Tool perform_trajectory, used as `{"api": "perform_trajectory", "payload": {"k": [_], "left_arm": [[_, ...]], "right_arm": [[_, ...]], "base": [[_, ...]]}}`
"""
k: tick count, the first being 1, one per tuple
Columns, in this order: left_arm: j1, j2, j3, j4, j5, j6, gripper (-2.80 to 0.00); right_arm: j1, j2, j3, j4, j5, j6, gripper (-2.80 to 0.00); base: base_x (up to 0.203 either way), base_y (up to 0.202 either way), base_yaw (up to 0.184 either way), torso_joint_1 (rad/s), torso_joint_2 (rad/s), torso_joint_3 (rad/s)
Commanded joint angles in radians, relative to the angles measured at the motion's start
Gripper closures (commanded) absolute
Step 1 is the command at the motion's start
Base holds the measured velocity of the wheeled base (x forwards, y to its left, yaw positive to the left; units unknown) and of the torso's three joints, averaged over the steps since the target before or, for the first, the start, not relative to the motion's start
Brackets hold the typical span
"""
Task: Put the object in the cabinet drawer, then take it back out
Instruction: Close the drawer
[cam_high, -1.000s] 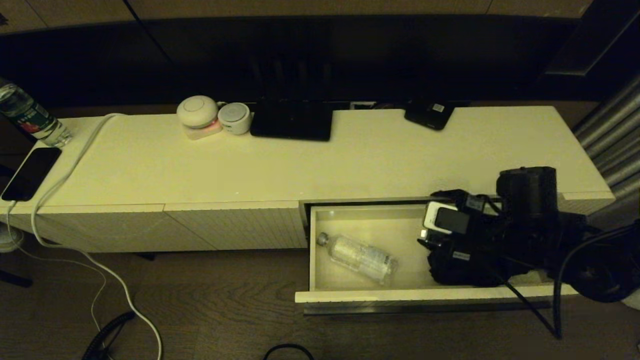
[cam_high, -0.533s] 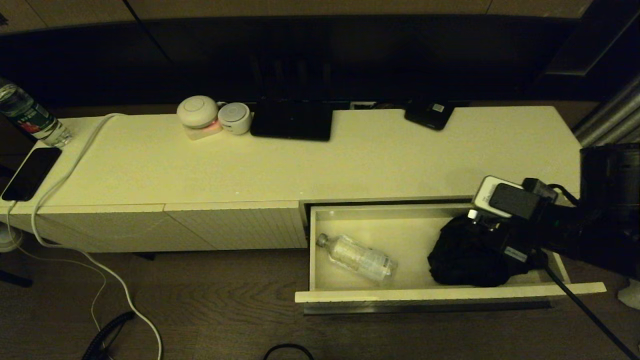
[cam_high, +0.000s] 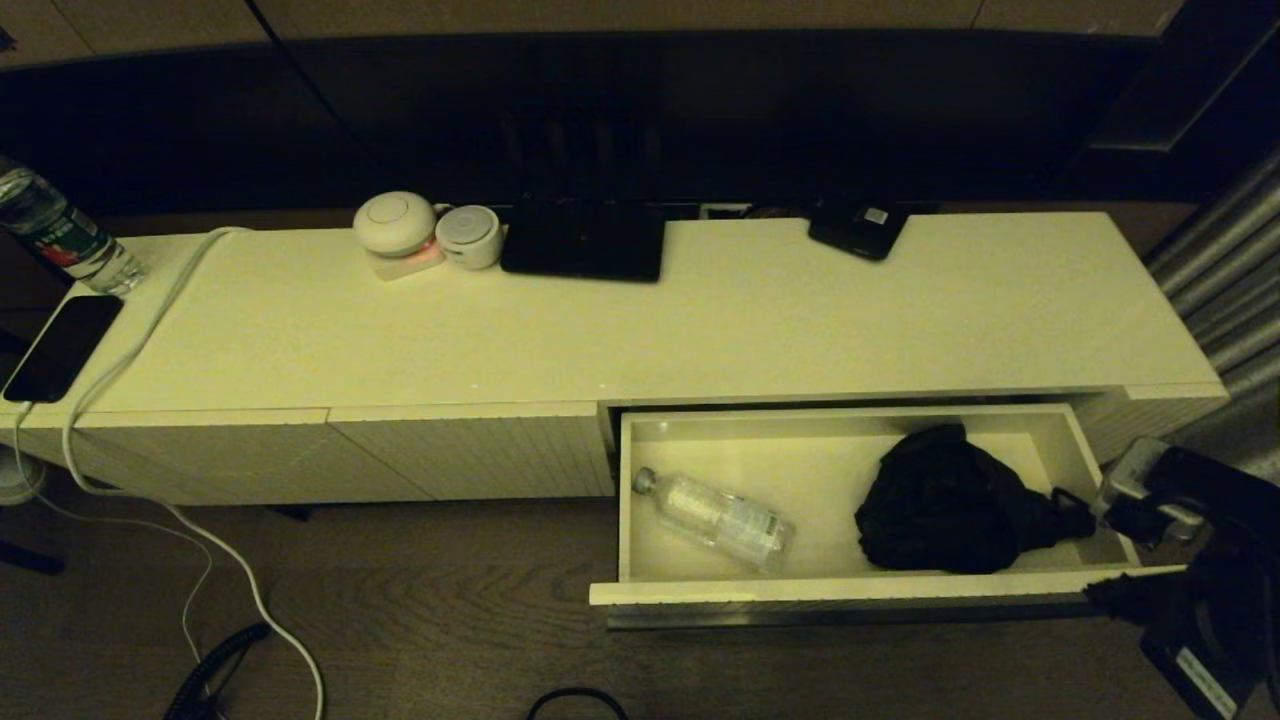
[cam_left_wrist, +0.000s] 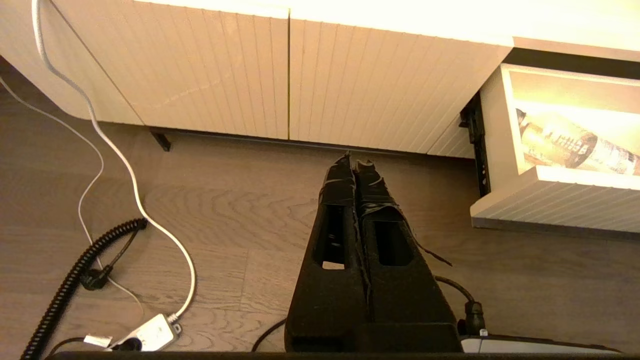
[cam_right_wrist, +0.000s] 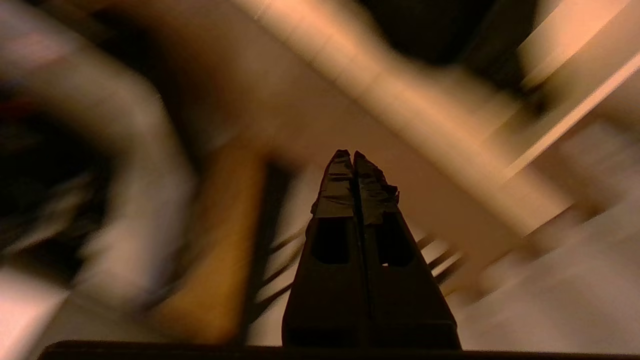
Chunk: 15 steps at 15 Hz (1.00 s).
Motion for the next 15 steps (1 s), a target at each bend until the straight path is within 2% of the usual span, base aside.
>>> {"api": "perform_trajectory", "payload": {"k": [1,3,7,11,13,15], "left_arm": [[0.0,-0.002,0.0,0.0,0.001,-0.001,0.0],[0.0,-0.002,0.0,-0.001,0.001,-0.001,0.0],[0.0,-0.002,0.0,-0.001,0.001,-0.001,0.0],[0.0,-0.002,0.0,-0.001,0.001,-0.001,0.0],[0.0,-0.002,0.0,-0.001,0.001,-0.001,0.0],[0.0,-0.002,0.0,-0.001,0.001,-0.001,0.0]], "right_arm": [[0.047,-0.048,-0.003,0.165,0.021,0.189,0.0],[0.057,-0.021,0.004,0.265,0.056,0.231,0.0],[0.056,0.068,0.009,0.4,0.17,0.238,0.0],[0.061,0.204,0.011,0.405,0.231,0.253,0.0],[0.076,0.268,-0.01,0.386,0.249,0.289,0.0],[0.079,0.306,-0.024,0.298,0.25,0.346,0.0]], "base": [[0.0,0.0,0.0,0.0,0.0,0.0],[0.0,0.0,0.0,0.0,0.0,0.0],[0.0,0.0,0.0,0.0,0.0,0.0],[0.0,0.0,0.0,0.0,0.0,0.0],[0.0,0.0,0.0,0.0,0.0,0.0],[0.0,0.0,0.0,0.0,0.0,0.0]]}}
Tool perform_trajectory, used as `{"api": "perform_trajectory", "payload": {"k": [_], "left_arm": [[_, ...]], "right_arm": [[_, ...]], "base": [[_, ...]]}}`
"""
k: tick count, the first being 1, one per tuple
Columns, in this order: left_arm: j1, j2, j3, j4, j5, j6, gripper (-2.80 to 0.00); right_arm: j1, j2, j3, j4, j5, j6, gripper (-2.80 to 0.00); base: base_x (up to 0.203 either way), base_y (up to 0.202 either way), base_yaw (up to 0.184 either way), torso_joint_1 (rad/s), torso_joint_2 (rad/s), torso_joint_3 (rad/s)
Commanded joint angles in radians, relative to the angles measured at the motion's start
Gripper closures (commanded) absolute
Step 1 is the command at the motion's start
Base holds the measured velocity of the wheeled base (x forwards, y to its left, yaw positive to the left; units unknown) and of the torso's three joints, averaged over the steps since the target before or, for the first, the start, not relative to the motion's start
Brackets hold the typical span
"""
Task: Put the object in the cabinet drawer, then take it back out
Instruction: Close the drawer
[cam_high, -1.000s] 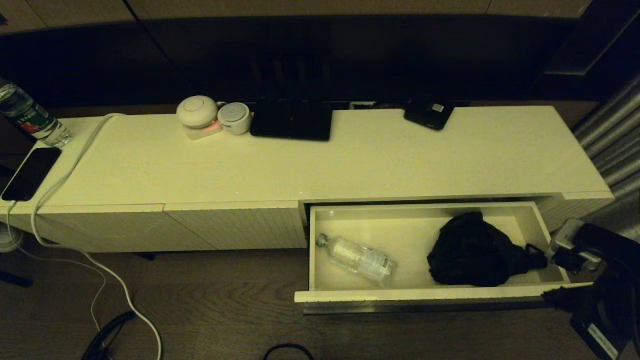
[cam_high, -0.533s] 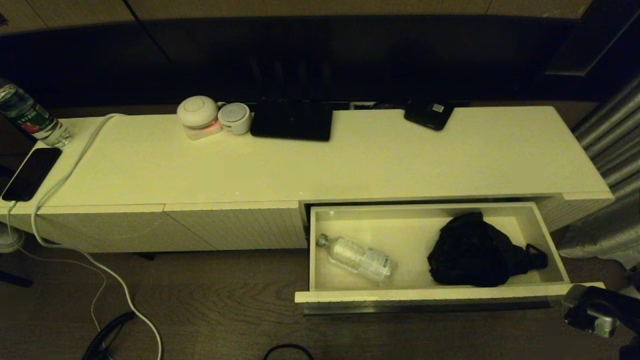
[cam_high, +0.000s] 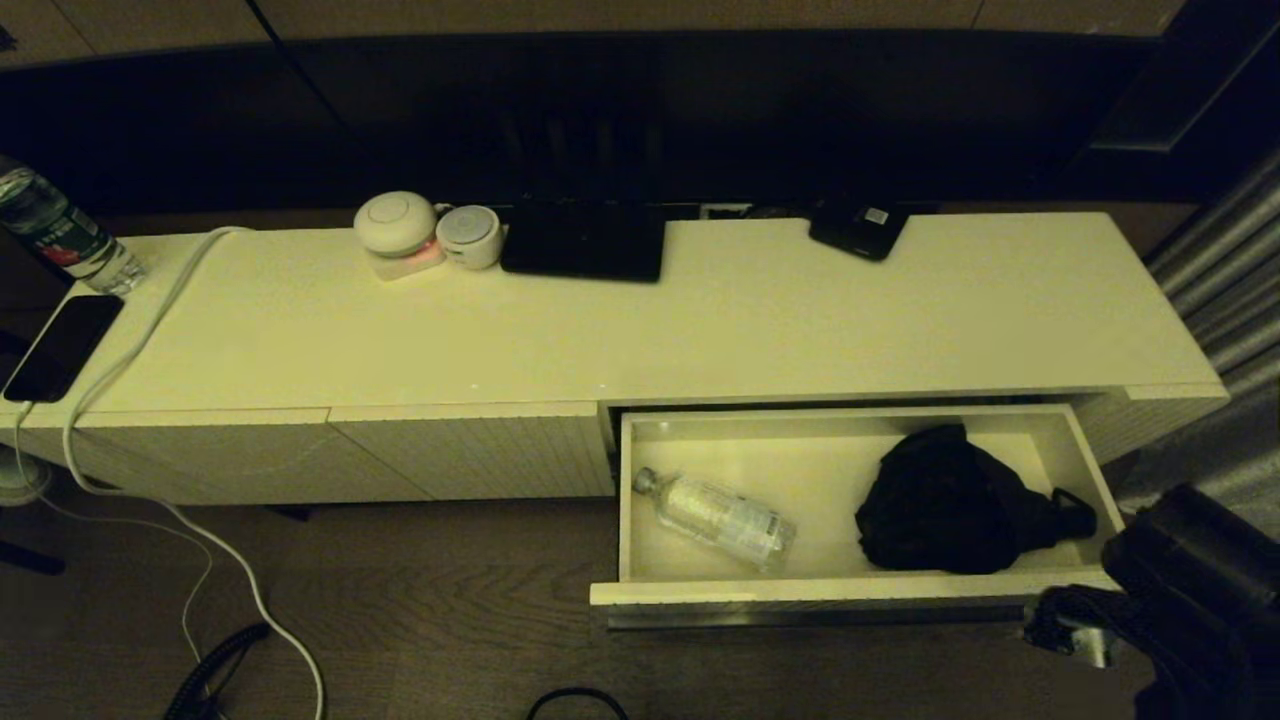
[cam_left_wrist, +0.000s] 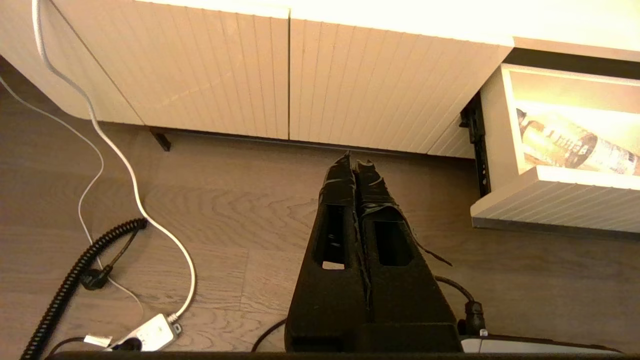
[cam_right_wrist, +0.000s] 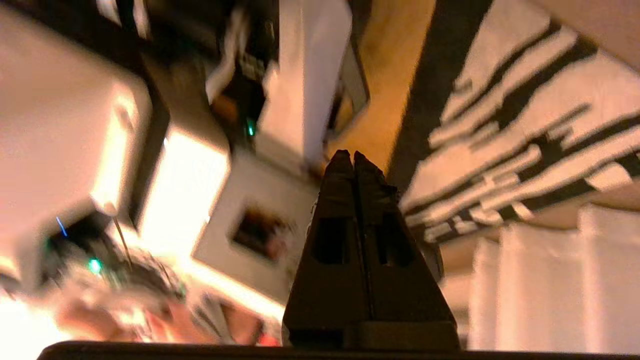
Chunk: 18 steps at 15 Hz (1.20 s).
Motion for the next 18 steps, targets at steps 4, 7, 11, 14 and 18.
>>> {"api": "perform_trajectory", "payload": {"k": [4,7,11,14,18], "left_arm": [[0.0,-0.002,0.0,-0.001,0.001,-0.001,0.0],[0.0,-0.002,0.0,-0.001,0.001,-0.003,0.0],[0.0,-0.002,0.0,-0.001,0.001,-0.001,0.0],[0.0,-0.002,0.0,-0.001,0.001,-0.001,0.0],[0.0,-0.002,0.0,-0.001,0.001,-0.001,0.0]], "right_arm": [[-0.011,0.06,0.005,-0.281,-0.013,0.081,0.0],[-0.001,0.078,0.044,-0.489,-0.104,0.078,0.0],[0.055,0.093,0.091,-0.551,-0.173,-0.033,0.0],[0.118,0.105,0.187,-0.714,-0.182,-0.053,0.0],[0.141,0.119,0.266,-0.81,-0.196,-0.058,0.0]], "base": [[0.0,0.0,0.0,0.0,0.0,0.0],[0.0,0.0,0.0,0.0,0.0,0.0],[0.0,0.0,0.0,0.0,0.0,0.0],[0.0,0.0,0.0,0.0,0.0,0.0],[0.0,0.0,0.0,0.0,0.0,0.0]]}}
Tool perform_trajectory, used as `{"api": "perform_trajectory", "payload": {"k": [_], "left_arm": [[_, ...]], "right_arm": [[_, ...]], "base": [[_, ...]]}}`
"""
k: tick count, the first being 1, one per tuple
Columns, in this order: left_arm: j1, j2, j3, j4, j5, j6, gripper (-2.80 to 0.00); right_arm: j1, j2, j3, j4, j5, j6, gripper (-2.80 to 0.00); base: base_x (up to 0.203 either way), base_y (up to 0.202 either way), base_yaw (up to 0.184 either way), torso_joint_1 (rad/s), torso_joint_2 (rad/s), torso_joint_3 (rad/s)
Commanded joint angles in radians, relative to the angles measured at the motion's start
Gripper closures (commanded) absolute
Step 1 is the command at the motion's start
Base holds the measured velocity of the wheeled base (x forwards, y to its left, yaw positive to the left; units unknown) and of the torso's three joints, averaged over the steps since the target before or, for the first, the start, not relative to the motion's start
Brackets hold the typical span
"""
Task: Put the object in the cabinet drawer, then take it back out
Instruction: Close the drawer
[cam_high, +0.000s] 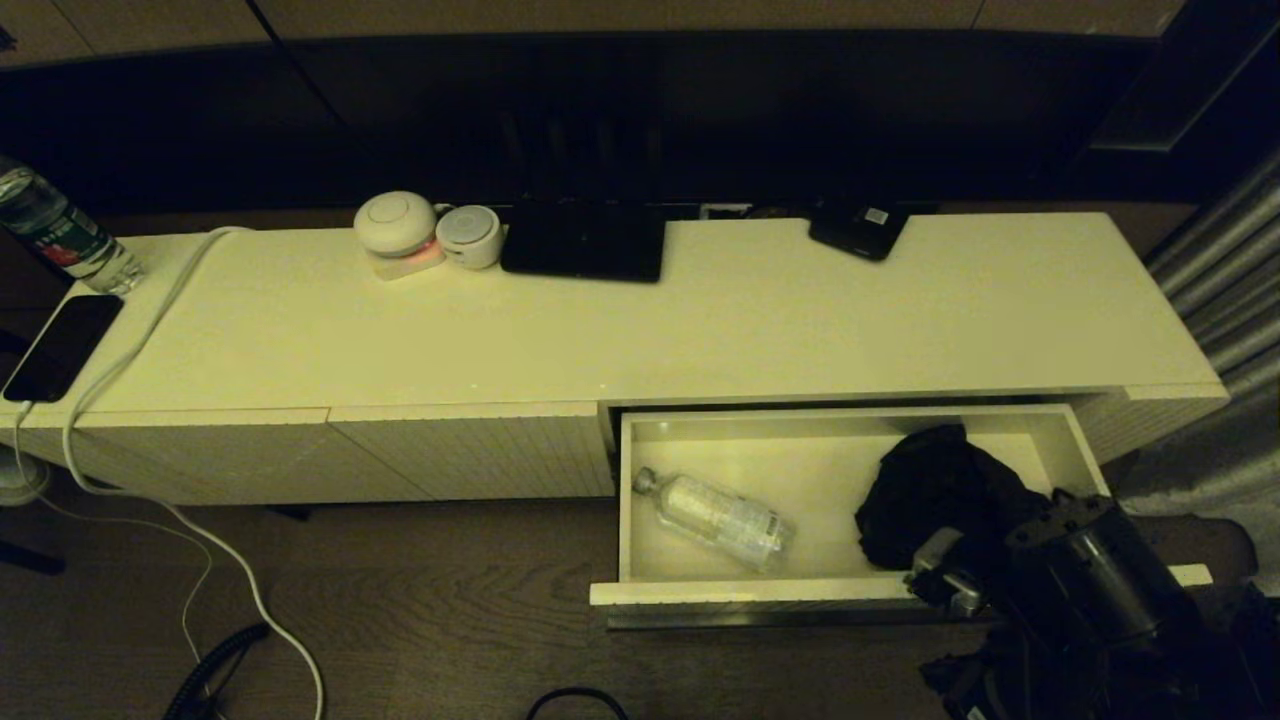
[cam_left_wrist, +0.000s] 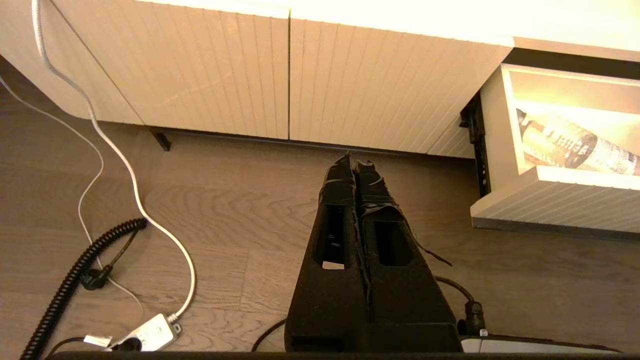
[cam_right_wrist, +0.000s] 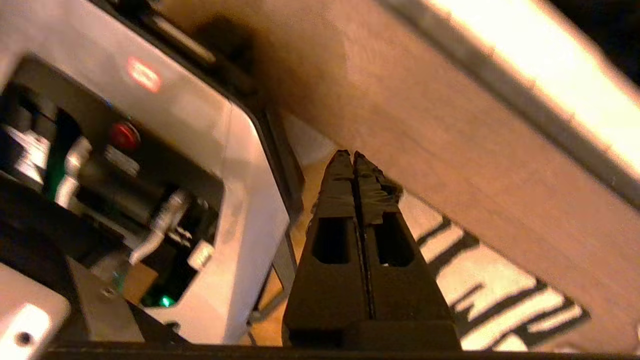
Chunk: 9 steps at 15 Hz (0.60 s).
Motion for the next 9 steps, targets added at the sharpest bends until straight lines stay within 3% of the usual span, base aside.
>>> {"api": "perform_trajectory", "payload": {"k": [1,3,9], "left_arm": [[0.0,-0.002,0.0,0.0,0.0,-0.001,0.0],[0.0,-0.002,0.0,-0.001,0.0,-0.001,0.0],[0.0,-0.002,0.0,-0.001,0.0,-0.001,0.0]], "right_arm": [[0.006,-0.009,0.041,-0.006,-0.011,-0.001,0.0],[0.01,-0.022,0.07,-0.048,-0.03,-0.003,0.0],[0.047,0.056,0.235,-0.364,-0.161,-0.003,0.0]], "base": [[0.0,0.0,0.0,0.0,0.0,0.0],[0.0,0.0,0.0,0.0,0.0,0.0],[0.0,0.0,0.0,0.0,0.0,0.0]]}}
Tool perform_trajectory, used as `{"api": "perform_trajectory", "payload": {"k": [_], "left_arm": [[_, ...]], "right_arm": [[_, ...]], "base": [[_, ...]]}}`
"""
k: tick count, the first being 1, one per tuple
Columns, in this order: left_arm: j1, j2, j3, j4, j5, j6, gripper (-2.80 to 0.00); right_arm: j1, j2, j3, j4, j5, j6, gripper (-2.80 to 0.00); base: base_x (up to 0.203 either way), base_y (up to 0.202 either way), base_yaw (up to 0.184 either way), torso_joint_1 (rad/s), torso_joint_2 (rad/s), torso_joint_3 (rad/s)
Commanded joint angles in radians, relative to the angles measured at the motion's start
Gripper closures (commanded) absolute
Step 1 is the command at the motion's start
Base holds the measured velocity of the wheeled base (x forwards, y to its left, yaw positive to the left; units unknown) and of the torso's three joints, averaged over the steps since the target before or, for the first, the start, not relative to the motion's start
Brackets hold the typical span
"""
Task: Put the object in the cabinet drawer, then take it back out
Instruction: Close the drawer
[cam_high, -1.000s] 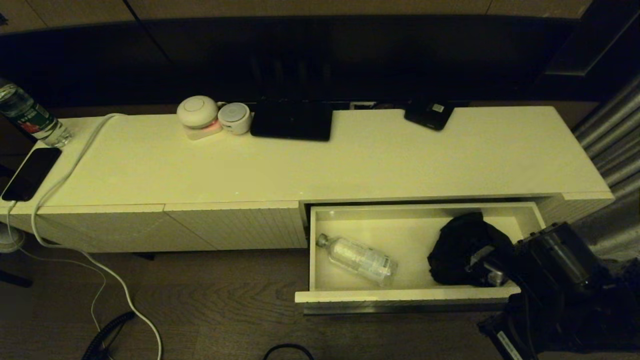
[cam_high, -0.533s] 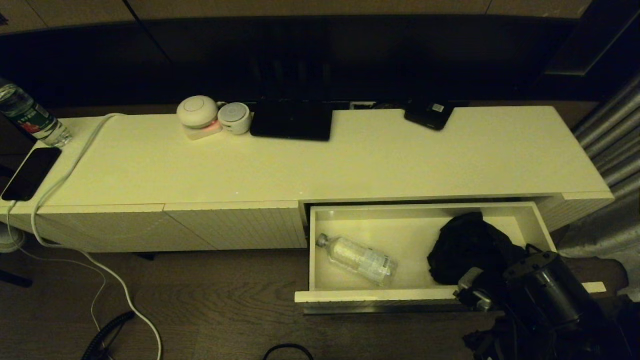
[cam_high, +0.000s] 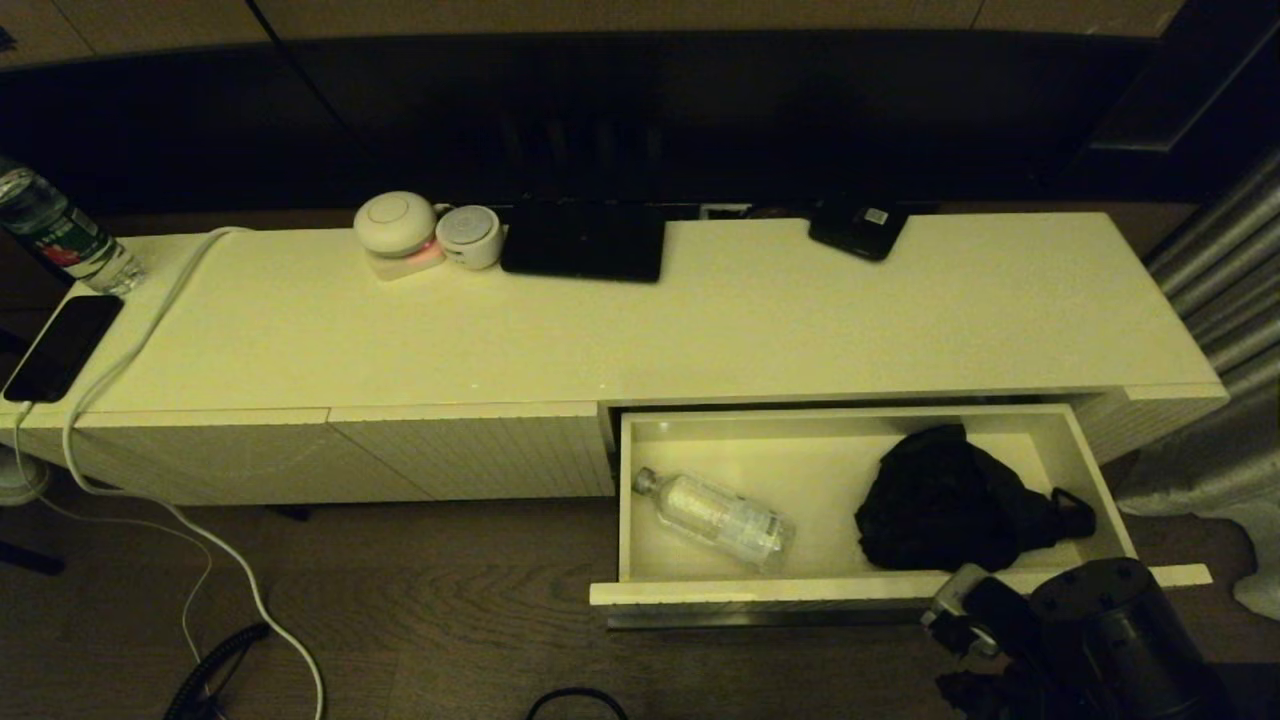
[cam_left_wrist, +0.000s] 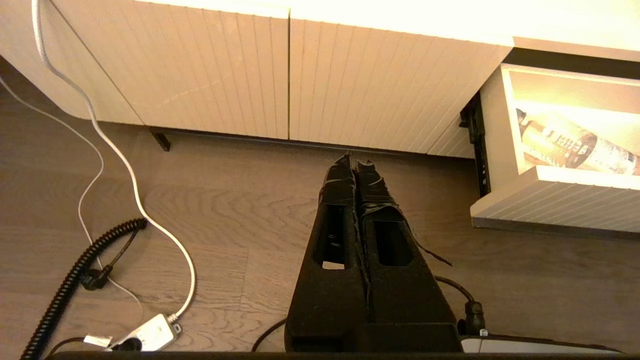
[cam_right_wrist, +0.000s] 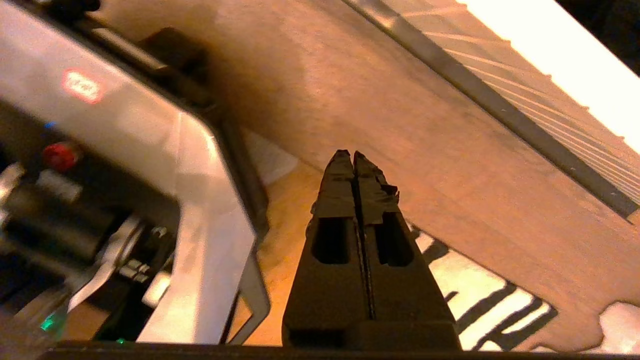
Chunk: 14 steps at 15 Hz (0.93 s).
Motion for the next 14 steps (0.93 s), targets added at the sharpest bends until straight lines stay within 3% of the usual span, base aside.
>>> {"api": "perform_trajectory", "payload": {"k": [1,14], "left_arm": [[0.0,-0.002,0.0,0.0,0.001,-0.002,0.0],[0.0,-0.002,0.0,-0.001,0.001,-0.002,0.0]], "right_arm": [[0.005,0.055,0.038,-0.102,-0.031,0.0,0.0],[0.002,0.256,0.068,-0.491,-0.174,0.002,0.0]], "base": [[0.0,0.0,0.0,0.0,0.0,0.0],[0.0,0.0,0.0,0.0,0.0,0.0]]}}
